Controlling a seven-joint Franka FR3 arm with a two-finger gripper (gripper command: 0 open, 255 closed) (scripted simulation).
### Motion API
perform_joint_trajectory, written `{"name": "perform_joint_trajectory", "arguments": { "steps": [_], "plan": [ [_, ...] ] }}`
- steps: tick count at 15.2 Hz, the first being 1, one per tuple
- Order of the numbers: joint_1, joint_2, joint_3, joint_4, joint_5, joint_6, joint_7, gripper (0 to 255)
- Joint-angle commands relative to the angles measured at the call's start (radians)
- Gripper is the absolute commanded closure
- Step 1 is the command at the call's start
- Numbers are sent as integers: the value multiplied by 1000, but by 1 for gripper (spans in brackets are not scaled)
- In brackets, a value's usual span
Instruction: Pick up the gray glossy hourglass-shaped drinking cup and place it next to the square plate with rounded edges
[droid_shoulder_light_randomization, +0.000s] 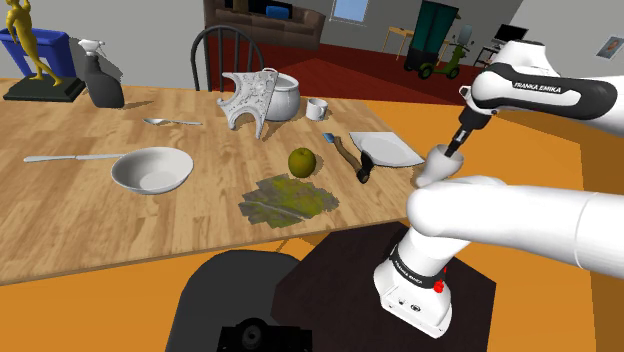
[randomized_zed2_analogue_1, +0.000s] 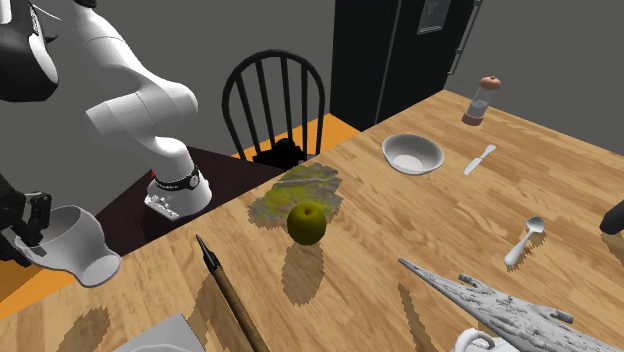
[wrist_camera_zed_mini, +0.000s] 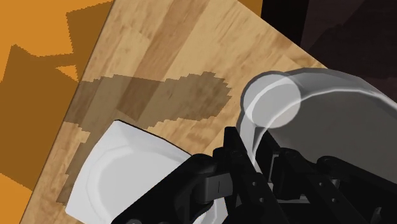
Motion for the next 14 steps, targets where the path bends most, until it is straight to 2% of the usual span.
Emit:
{"name": "perform_joint_trajectory", "arguments": {
  "steps": [1, 9, 14],
  "plan": [
    [-5, 3, -15, -21, -15, 25, 5, 255],
    [-13, 44, -92, -91, -85, 137, 23, 255],
    [-13, 44, -92, -91, -85, 137, 23, 255]
  ]
}}
